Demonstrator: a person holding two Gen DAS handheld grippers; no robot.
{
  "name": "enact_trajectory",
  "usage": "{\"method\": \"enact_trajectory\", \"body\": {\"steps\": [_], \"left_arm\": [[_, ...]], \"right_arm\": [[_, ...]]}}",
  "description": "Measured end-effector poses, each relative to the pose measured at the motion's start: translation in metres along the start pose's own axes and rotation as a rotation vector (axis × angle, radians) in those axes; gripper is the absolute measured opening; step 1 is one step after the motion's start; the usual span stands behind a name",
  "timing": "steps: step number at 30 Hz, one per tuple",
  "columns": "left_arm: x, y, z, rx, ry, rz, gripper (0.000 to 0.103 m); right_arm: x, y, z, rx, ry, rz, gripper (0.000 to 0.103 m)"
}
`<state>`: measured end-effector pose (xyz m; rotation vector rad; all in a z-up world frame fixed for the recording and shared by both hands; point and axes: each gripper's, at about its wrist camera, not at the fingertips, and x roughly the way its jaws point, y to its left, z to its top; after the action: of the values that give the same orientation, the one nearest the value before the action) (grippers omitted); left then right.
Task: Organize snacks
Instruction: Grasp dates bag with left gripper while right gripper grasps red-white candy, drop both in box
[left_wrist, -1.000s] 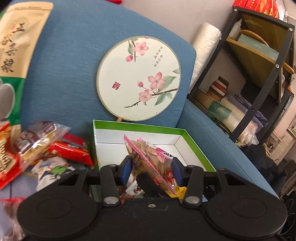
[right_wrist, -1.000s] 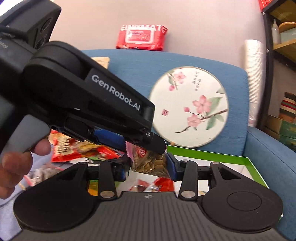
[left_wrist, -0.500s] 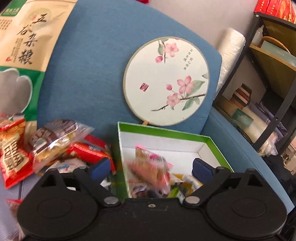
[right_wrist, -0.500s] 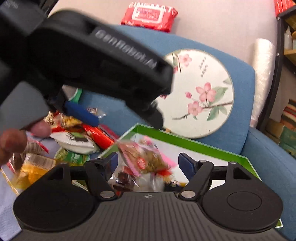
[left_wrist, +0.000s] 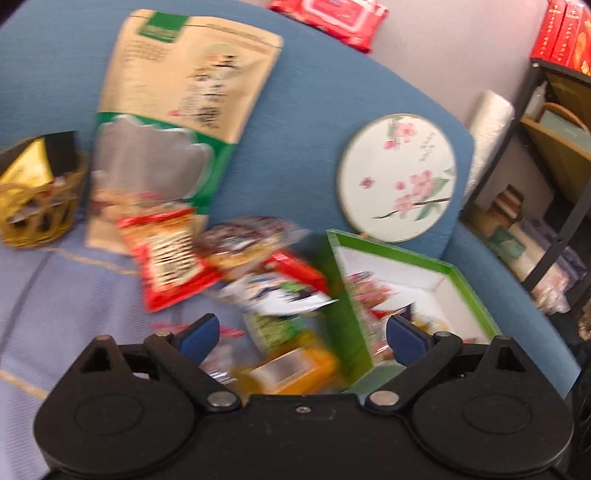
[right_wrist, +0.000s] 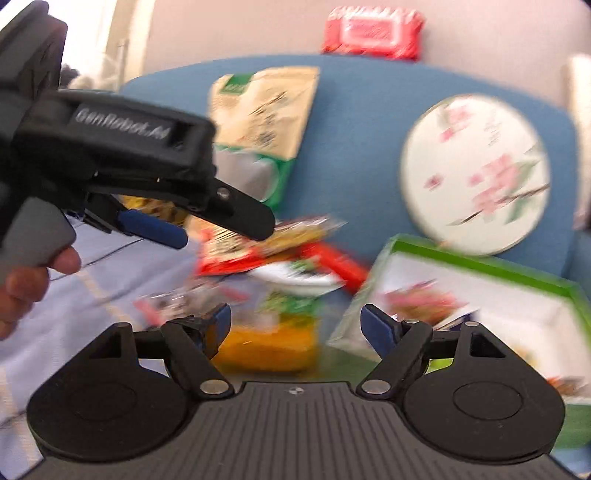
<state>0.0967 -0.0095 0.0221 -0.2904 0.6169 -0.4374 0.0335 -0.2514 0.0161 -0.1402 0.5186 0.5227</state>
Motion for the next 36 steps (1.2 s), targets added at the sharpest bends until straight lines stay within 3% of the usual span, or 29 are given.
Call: {"method": "enact_trajectory", "body": {"steps": [4,8,9,10,11,13,15,18,20,21,24,31,36], "left_arm": [[0.004,0.030,-0.002,-0.039,0.030,0.062,0.103],[0.027,0.051,0.001,-0.101,0.077,0.060,0.103],[0.033,0.053,0.001,-0.106,0.097,0.055,0.098],[0.039,0.056,0.000,-0.109,0.115,0.047,0.083],[0.044,0.058,-0.003,-0.106,0.132,0.049,0.076],[0.049,0.061,-0.011,-0.104,0.162,0.064,0.041],[0.043,0.064,-0.019,-0.126,0.169,0.038,0.038],[0.025,0.055,-0.030,-0.081,0.193,0.001,0.033],[0.012,0.047,-0.039,-0.054,0.220,-0.030,0.034],[0.005,0.045,-0.043,-0.054,0.224,-0.035,0.043],[-0.015,0.045,-0.049,-0.093,0.183,-0.032,0.097],[-0.008,0.053,-0.043,-0.153,0.219,-0.055,0.098],[0.006,0.057,-0.051,-0.178,0.255,-0.052,0.096]], "right_arm": [[0.005,0.004,-0.002,0.045,0.041,0.064,0.103],[0.000,0.004,-0.005,0.115,0.047,0.072,0.103],[-0.002,0.004,-0.008,0.148,0.050,0.082,0.103],[-0.004,0.004,-0.010,0.174,0.054,0.091,0.103],[-0.005,0.006,-0.013,0.195,0.057,0.103,0.103],[-0.005,0.012,-0.017,0.197,0.063,0.134,0.103],[-0.003,0.019,-0.017,0.161,0.062,0.155,0.103],[-0.002,0.028,-0.018,0.132,0.075,0.197,0.103],[0.001,0.033,-0.018,0.120,0.095,0.228,0.103],[0.002,0.035,-0.019,0.121,0.101,0.240,0.103],[0.008,0.039,-0.022,0.147,0.128,0.268,0.103],[0.024,0.037,-0.027,0.285,0.145,0.300,0.103],[0.033,0.038,-0.028,0.309,0.153,0.297,0.103]]}}
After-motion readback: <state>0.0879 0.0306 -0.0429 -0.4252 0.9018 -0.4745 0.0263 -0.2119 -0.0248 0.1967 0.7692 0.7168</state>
